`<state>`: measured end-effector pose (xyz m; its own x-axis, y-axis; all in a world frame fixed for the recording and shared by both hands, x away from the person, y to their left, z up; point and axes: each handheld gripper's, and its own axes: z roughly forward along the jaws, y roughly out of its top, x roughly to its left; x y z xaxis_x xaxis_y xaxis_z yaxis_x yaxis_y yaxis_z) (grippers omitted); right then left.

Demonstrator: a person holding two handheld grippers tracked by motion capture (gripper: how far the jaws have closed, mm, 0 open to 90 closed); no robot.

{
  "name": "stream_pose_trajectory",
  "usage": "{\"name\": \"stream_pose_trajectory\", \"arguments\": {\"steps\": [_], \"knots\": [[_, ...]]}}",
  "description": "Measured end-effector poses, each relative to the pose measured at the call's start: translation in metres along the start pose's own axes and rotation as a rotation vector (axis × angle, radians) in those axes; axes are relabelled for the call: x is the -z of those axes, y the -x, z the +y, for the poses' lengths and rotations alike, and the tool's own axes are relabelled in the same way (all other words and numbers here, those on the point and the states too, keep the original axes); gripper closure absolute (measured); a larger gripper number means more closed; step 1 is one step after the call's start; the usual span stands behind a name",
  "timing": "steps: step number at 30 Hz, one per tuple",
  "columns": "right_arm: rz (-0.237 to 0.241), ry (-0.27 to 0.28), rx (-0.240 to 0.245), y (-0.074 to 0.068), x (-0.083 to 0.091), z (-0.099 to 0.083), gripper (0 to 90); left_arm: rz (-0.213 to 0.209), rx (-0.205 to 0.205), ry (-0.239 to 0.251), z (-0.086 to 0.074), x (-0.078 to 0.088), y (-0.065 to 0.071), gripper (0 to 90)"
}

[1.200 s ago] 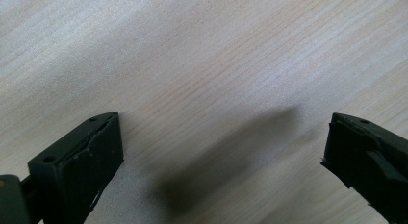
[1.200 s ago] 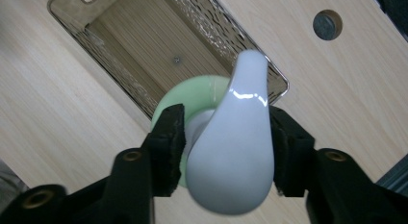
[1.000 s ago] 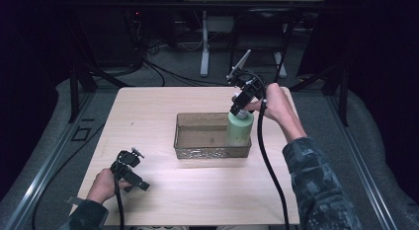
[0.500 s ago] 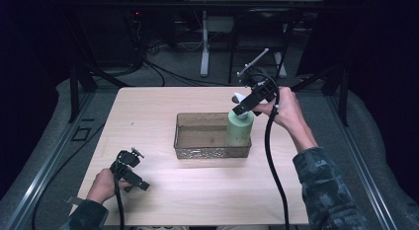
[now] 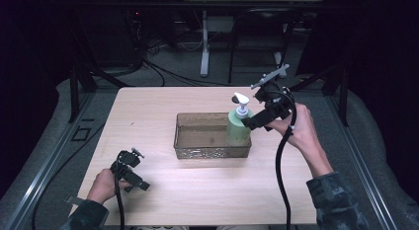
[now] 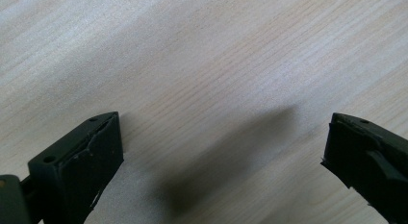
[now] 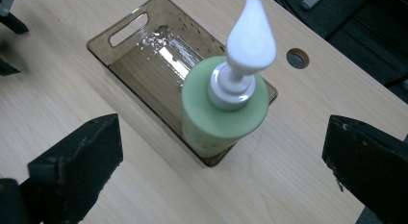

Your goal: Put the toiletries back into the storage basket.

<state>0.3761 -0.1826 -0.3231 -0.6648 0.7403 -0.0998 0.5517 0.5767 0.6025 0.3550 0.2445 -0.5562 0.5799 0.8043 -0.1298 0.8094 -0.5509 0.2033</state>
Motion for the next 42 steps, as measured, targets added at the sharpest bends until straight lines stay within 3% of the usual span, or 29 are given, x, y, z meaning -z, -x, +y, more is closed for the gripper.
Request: {"name": "stream_pose_trajectory", "arguments": {"steps": [15,26,31,32,38,42], "knots": [[-0.014,0.047,-0.036,-0.007,-0.003,-0.06,0.1,-0.002,-0.001,-0.007,0.0,-0.001,0.001,0.1],[-0.022,0.037,-0.081,-0.009,-0.024,-0.106,0.4,-0.001,-0.005,-0.007,0.0,-0.002,0.002,0.1],[-0.015,0.013,-0.104,-0.01,-0.037,-0.124,0.3,-0.004,-0.002,-0.008,0.0,-0.002,0.002,0.1],[-0.015,-0.008,-0.111,-0.01,-0.045,-0.135,0.4,-0.002,-0.006,-0.012,0.0,-0.002,0.001,0.0],[-0.006,-0.05,-0.142,-0.009,-0.064,-0.158,0.8,-0.004,-0.005,-0.009,0.001,-0.002,0.001,0.1],[-0.009,-0.108,-0.153,-0.006,-0.078,-0.174,0.6,-0.002,-0.002,-0.001,0.0,-0.001,0.0,0.1]]}}
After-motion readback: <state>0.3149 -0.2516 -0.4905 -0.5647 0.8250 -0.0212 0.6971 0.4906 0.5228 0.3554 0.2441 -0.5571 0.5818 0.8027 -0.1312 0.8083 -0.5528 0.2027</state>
